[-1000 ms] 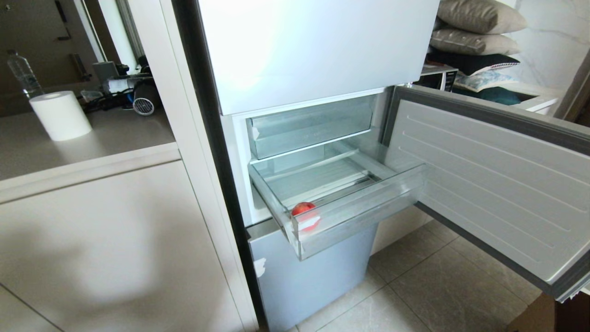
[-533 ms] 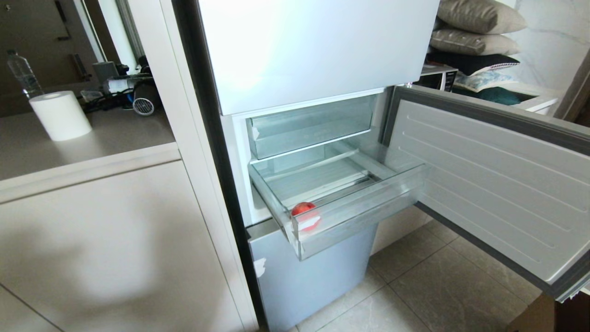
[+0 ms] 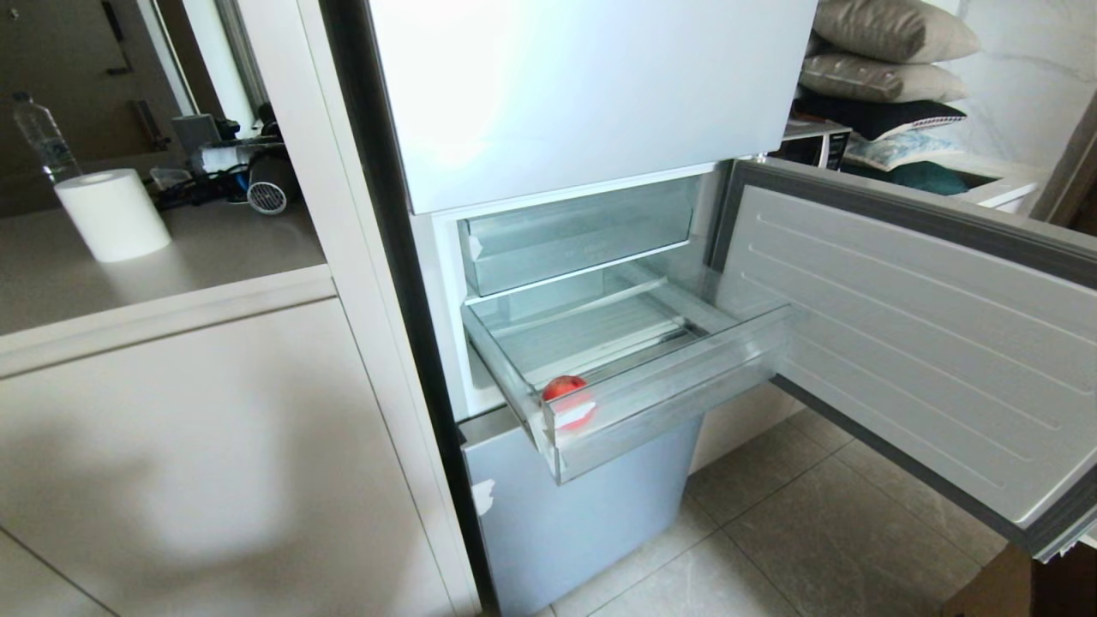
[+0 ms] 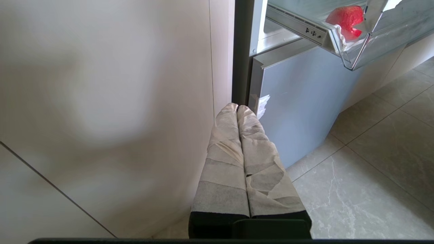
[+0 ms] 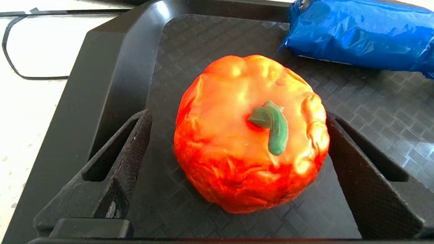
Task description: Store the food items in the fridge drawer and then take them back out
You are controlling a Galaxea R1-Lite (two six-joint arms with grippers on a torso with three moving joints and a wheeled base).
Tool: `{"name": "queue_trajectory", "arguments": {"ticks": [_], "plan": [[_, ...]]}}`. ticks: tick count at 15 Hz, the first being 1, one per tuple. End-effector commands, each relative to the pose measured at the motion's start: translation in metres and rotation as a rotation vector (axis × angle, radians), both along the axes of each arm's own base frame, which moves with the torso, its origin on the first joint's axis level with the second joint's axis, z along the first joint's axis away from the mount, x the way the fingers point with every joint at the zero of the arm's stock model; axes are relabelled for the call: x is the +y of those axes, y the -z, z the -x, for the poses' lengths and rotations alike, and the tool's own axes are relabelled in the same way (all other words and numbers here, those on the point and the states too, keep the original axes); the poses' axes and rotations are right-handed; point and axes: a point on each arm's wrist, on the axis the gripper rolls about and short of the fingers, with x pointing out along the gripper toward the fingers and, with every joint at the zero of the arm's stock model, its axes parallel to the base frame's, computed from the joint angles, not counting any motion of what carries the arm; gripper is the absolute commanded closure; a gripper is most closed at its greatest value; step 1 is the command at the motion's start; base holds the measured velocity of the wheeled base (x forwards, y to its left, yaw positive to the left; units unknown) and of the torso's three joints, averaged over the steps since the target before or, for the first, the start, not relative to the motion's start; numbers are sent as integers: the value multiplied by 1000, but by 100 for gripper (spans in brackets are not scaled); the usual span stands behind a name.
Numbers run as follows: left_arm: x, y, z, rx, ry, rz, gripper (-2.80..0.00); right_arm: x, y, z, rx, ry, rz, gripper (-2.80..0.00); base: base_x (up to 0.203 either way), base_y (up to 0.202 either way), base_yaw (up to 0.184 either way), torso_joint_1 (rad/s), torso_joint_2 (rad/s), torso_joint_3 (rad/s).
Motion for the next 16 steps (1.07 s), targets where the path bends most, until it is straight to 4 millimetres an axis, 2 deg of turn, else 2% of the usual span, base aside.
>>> {"name": "queue_trajectory", "arguments": {"ticks": [1,6,7,13,16], "plan": [[0,0,0,1,-1,0,0,-1,3,-1,0,-2,2,-280,0,0,0,0,0,0],[0,0,0,1,-1,0,0,-4,6,-2,0,1,3,-280,0,0,0,0,0,0],[0,0,0,1,-1,0,0,-4,5,-1,-1,2,5,0,0,0,0,0,0,0],[0,0,0,1,-1,0,0,-3,-1,0,-6,3,14,0,0,0,0,0,0,0],[0,0,0,1,-1,0,0,10,-28,7,-15,11,35,0,0,0,0,0,0,0]]}}
